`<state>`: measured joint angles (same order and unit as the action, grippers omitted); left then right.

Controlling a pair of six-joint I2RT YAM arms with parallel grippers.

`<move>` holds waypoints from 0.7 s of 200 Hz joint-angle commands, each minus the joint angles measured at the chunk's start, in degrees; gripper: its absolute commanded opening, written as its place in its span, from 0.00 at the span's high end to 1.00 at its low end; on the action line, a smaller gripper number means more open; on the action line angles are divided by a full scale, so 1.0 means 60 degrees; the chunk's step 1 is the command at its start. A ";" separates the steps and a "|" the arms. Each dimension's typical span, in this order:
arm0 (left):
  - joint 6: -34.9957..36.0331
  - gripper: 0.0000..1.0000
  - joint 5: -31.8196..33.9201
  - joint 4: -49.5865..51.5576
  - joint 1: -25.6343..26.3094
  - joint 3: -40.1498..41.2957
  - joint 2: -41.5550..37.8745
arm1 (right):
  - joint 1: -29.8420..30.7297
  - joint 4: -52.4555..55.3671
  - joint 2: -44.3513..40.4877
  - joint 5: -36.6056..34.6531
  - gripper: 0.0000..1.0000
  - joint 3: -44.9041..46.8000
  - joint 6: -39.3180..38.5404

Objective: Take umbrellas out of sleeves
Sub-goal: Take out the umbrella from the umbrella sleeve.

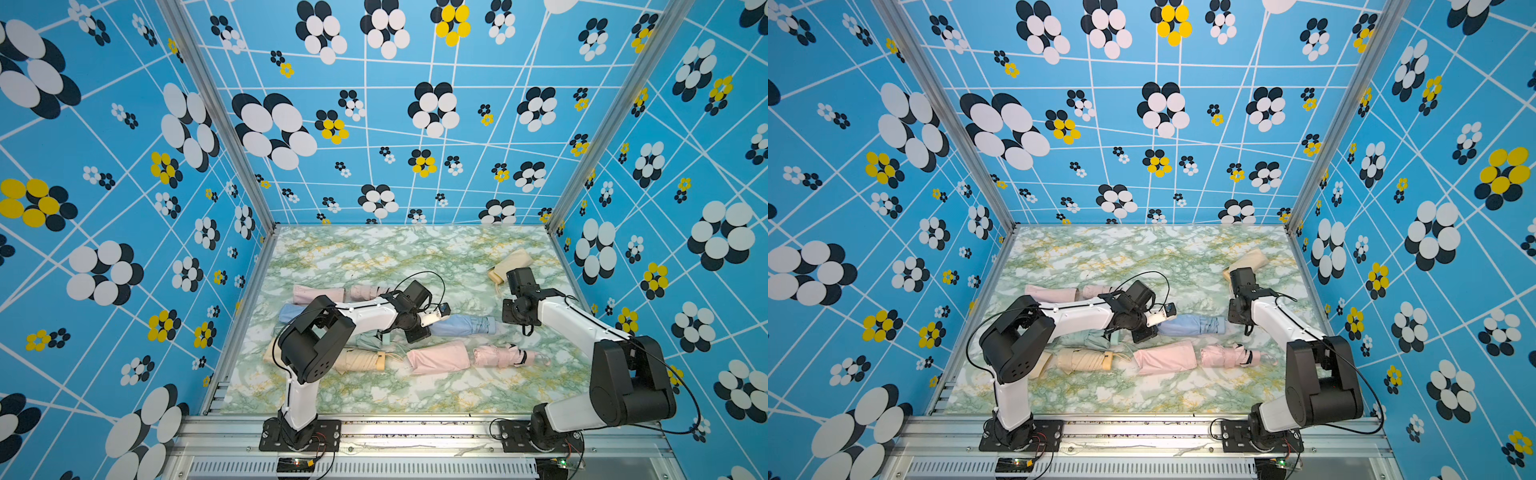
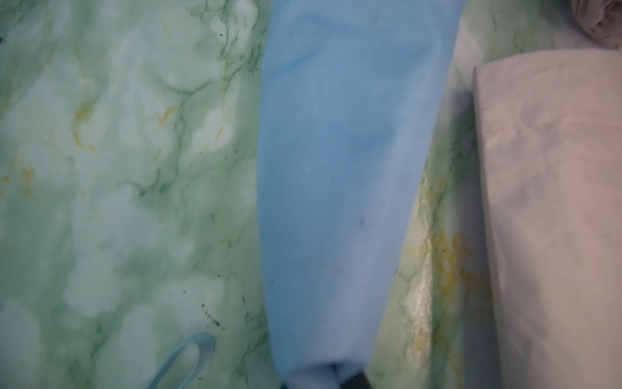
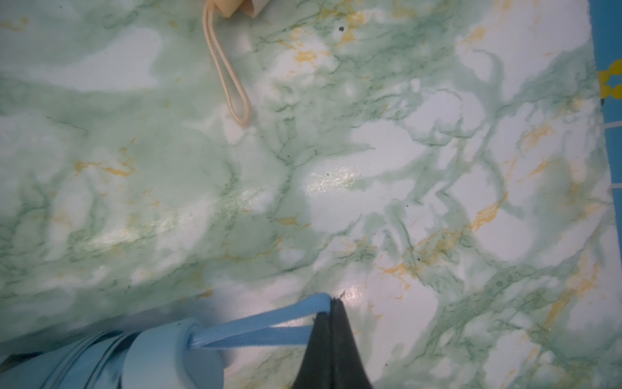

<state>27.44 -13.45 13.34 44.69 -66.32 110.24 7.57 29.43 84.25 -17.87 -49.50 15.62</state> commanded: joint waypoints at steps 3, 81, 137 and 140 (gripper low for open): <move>-0.0090 1.00 0.0213 0.0786 0.0007 0.0263 -0.0135 | -0.0391 0.0247 -0.0323 -0.0456 1.00 0.0076 0.0003; -0.0076 1.00 0.0179 0.0820 0.0021 0.0275 -0.0164 | -0.0427 0.0500 -0.0360 -0.1070 1.00 -0.0091 -0.0036; -0.0135 1.00 0.0177 0.0837 0.0047 0.0325 -0.0242 | -0.0456 0.0537 -0.0356 -0.1509 1.00 -0.0132 -0.0069; -0.0148 1.00 0.0177 0.0841 0.0055 0.0336 -0.0257 | -0.0456 0.0541 -0.0359 -0.1536 1.00 -0.0130 -0.0069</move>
<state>27.42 -13.45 13.82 44.69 -66.04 109.91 5.21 31.14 83.37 -23.81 -49.50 15.57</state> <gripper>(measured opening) 0.052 0.044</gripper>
